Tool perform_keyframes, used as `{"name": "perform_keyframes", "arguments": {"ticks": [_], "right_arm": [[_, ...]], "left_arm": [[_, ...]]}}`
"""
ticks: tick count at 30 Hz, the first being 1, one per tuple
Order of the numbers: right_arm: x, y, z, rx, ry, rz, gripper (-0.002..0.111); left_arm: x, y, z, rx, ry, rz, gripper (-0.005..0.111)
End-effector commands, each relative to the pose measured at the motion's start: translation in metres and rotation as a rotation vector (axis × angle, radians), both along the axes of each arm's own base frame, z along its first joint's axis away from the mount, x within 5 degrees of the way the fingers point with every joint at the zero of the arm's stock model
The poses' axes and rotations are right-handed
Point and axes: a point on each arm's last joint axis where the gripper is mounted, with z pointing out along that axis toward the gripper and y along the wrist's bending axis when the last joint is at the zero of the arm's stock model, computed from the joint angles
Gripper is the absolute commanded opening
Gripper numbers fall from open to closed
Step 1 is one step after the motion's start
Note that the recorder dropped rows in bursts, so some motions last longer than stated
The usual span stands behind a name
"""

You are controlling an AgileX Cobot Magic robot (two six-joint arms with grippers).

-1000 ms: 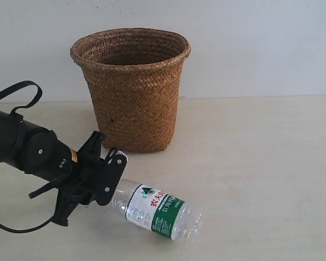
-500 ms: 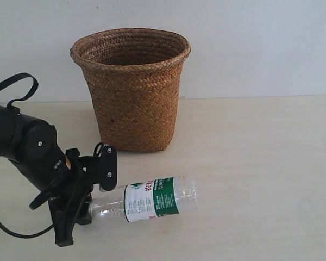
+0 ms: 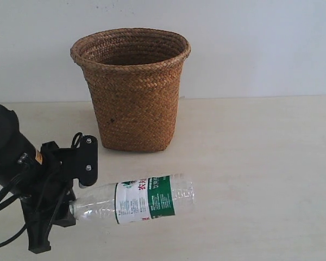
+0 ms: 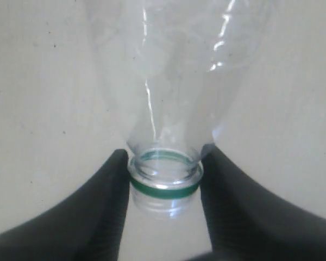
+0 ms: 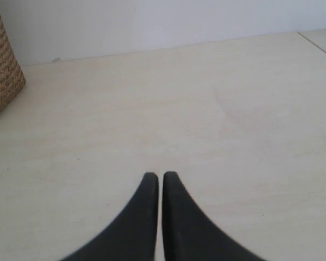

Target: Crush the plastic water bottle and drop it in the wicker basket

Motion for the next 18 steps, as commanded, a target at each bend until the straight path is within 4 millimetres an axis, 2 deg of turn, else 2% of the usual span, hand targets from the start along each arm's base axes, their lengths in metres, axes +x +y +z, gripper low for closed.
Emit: {"name": "perform_keyframes", "arguments": {"ticks": [1,18], "right_arm": [[0.0,0.0,0.0,-0.006,-0.006,-0.006,0.0],[0.0,0.0,0.0,-0.006,-0.006,-0.006,0.0]], "left_arm": [[-0.006,0.0,-0.004,-0.007,0.024,0.014,0.004],[-0.011,0.004,-0.018,0.006,-0.078,-0.108,0.004]]}}
